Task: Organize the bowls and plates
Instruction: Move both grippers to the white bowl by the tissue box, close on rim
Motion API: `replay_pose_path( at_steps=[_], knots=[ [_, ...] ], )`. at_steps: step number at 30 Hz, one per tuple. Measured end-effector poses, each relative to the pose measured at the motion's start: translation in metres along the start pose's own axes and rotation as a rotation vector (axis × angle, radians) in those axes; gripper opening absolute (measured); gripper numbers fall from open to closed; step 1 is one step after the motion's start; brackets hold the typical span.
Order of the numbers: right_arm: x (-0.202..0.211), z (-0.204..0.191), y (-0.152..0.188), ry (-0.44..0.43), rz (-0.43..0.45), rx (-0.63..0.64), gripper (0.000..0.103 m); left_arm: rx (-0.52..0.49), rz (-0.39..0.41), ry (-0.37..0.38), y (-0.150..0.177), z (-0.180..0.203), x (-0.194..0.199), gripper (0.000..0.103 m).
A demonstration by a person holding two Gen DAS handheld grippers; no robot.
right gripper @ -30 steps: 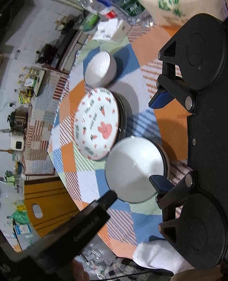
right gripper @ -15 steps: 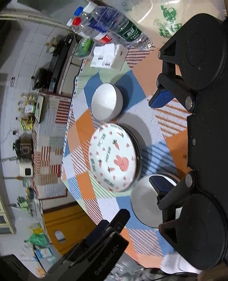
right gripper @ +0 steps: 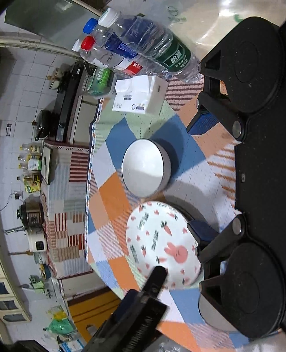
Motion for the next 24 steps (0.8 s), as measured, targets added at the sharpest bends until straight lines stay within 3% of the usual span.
replay_pose_path(
  at_steps=[6, 11, 18, 24],
  knots=[
    [-0.033, 0.010, 0.002, 0.029, 0.032, 0.005, 0.088, 0.008, 0.048, 0.022, -0.027, -0.005, -0.039, 0.075],
    [-0.058, 0.019, 0.008, 0.041, 0.134, -0.054, 0.088, -0.001, 0.076, 0.021, -0.043, -0.005, -0.076, 0.075],
    [-0.101, 0.024, 0.021, 0.034, 0.139, -0.117, 0.088, -0.041, 0.093, -0.010, -0.059, 0.002, -0.122, 0.070],
    [-0.129, 0.024, 0.020, -0.017, 0.161, -0.101, 0.088, 0.014, 0.071, 0.015, -0.067, -0.004, -0.155, 0.053]
  ],
)
Point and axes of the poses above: each gripper's, at about its wrist camera, not at the fingertips, and x roughly against the way its jaws point, z to its right, y to its underside, the point moved 5 cm from there along -x, roughly the way its jaws point, and after that the axes turned 4 degrees about z, right-handed, at the moved point
